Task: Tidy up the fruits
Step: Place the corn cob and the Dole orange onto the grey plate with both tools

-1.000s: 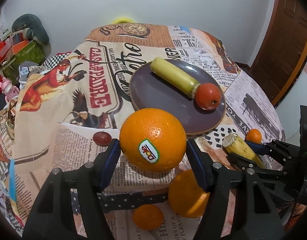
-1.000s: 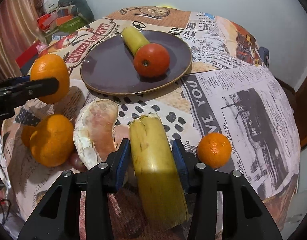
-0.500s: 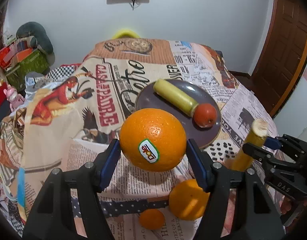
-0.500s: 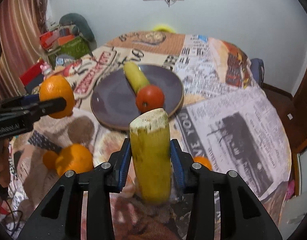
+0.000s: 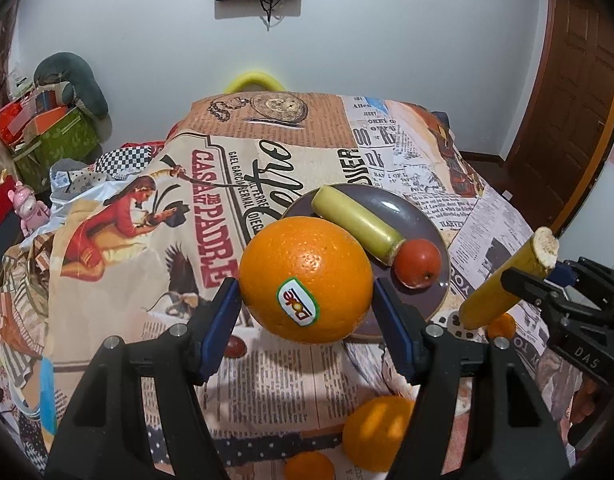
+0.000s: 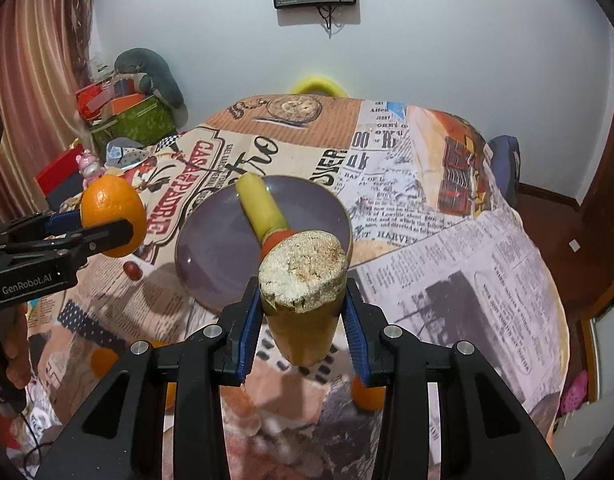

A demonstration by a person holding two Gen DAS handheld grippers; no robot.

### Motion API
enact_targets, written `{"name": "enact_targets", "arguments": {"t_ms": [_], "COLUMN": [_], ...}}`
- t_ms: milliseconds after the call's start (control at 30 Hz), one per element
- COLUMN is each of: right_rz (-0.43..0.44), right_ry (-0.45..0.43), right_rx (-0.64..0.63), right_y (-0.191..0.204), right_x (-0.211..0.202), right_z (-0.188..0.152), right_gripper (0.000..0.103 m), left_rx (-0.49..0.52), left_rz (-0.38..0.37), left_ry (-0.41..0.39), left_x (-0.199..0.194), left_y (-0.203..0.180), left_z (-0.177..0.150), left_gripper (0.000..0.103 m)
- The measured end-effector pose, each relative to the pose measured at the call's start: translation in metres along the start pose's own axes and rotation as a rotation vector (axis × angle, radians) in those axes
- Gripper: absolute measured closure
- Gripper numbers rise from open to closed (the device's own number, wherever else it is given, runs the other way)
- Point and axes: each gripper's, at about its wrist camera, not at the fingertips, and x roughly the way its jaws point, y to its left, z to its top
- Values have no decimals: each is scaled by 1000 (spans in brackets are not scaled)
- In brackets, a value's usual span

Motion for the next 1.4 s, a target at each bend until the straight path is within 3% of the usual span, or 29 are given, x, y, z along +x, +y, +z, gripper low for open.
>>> {"name": "enact_targets", "arguments": {"t_ms": [667, 1400], "right_rz": [-11, -11], "right_ry": [19, 66], "right_rx": [-44, -47], "right_y": [-7, -13], "right_x": [51, 109], "right_z": [33, 63], "right_gripper": [68, 68], "left_rx": [38, 43], "left_rz": [-4, -18], "left_ry": [64, 106], "left_x": [79, 115], "left_y": [-9, -3], "left_z": [24, 34], "left_gripper": [37, 36]}}
